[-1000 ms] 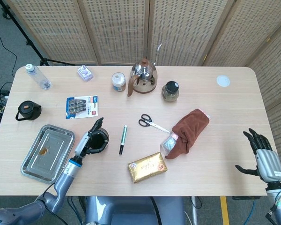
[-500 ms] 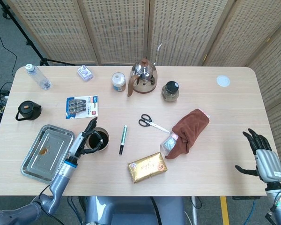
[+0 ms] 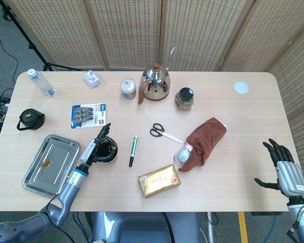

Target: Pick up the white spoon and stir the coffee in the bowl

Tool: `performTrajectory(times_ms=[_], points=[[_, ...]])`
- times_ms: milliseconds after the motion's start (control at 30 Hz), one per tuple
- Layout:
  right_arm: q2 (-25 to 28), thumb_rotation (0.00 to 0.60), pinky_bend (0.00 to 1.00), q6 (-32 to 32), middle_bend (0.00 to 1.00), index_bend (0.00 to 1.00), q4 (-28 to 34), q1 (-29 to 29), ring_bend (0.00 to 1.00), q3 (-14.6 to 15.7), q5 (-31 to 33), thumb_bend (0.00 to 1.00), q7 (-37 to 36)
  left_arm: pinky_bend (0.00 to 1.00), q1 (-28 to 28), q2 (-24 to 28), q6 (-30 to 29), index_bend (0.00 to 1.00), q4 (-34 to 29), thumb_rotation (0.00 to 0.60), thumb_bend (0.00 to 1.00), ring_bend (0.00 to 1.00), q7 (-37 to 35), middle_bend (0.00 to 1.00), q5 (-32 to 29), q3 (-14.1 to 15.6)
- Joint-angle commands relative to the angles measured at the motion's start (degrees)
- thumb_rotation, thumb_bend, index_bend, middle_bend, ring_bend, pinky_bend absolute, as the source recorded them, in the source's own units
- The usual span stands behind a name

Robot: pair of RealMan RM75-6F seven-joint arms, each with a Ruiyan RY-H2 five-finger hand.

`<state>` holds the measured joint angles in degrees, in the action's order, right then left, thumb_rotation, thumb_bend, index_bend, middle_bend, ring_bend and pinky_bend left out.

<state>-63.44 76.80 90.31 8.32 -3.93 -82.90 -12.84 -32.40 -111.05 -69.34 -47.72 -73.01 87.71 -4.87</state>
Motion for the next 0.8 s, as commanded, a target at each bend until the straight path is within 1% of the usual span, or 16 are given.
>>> performTrajectory(times_ms=[33,200,333,533,800], points=[[0.1,0.600,0.00,0.0,0.00,0.00,0.0,0.0,0.00,0.0,0.0,0.00,-0.1,0.00,0.2,0.0,-0.6,0.62,-1.0,0.600,0.44,0.00,0.2,0.00,0.7,0.7],[0.2,0.600,0.00,0.1,0.00,0.00,0.1,0.0,0.00,0.0,-0.1,0.00,-0.3,0.00,1.6,0.6,-2.6,0.62,-2.2,0.600,0.44,0.00,0.0,0.00,1.8,2.4],[0.3,0.600,0.00,0.2,0.00,0.00,0.3,-0.1,0.00,0.1,-0.3,0.00,-0.3,0.00,2.6,0.8,-3.5,0.62,-1.8,0.600,0.44,0.00,0.2,0.00,1.6,2.6],[0.1,0.600,0.00,0.1,0.00,0.00,0.4,-0.1,0.00,0.2,-0.4,0.00,0.0,0.00,2.7,0.8,-2.2,0.62,-0.2,0.600,0.45,0.00,0.1,0.00,0.3,1.9],[-0.1,0.600,0.00,-0.1,0.00,0.00,0.2,0.0,0.00,0.3,-0.3,0.00,0.3,0.00,1.7,0.3,-0.8,0.62,1.7,0.600,0.45,0.00,0.1,0.00,-1.3,-0.2]])
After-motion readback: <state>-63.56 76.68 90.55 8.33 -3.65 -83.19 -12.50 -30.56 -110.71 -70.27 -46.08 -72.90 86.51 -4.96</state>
